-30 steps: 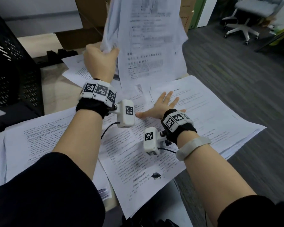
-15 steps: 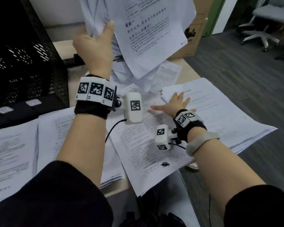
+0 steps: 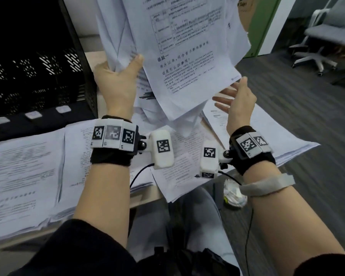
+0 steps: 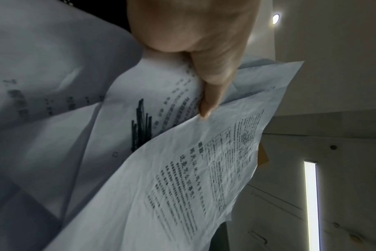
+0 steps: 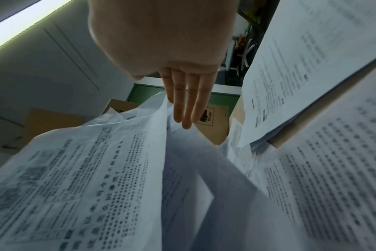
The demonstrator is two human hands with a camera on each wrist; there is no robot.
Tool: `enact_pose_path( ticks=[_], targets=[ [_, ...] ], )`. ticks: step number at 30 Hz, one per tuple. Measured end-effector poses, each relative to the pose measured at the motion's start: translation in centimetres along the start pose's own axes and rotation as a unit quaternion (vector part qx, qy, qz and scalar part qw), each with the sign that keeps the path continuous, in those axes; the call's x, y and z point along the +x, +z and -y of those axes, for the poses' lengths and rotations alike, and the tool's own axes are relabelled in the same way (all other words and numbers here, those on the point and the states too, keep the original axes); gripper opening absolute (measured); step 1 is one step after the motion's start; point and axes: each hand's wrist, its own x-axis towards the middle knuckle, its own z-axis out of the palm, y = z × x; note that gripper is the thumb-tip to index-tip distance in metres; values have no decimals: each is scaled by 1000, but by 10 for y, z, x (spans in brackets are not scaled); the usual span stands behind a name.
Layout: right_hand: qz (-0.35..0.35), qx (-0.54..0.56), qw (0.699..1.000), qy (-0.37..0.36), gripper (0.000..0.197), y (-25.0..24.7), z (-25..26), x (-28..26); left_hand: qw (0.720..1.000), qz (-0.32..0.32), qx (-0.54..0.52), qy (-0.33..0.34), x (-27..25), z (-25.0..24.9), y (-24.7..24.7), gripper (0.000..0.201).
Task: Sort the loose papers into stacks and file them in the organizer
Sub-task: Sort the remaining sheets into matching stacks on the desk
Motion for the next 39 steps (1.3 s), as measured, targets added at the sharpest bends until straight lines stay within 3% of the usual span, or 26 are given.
enact_pose_path(
  ticks=[4,9,13,16,18,20,25,28,31,36,39],
  targets=[
    [-35,-27,999,-22,24,-6,-3,-28,1000,-2,-15,-17,-34,-9,-28,28],
    [45,95,994,42,7,-22,-17,-55,997,-24,-33,-67,-67,-13,-61,16],
    [131,137,977,98,27,-36,-22,-70,989,-68,-52,-123,-88,-17,-73,21],
    [168,99,978,67,32,-36,-23,-81,984,-74,-66,-145,-95,-18,-78,21],
    [192,81,977,39,51,-31,-23,-91,982,-76,-68,-158,-99,-19,-79,28],
    [193,85,977,30,60,-26,-22,-102,983,-85,-64,-152,-102,-22,-79,40],
    [165,115,979,2,36,-18,-25,-106,993,-87,-15,-83,-106,-23,-88,62],
    [167,117,979,-17,35,-12,-25,-107,996,-81,39,-18,-105,-18,-99,75],
    [172,132,976,-26,35,-7,-26,-110,993,-57,107,-17,-99,-13,-111,61],
    [184,139,973,-17,37,3,-29,-118,986,-75,132,-74,-95,-16,-122,18],
    [196,134,971,-21,40,10,-31,-123,985,-65,113,-113,-93,-20,-127,35]
  ],
)
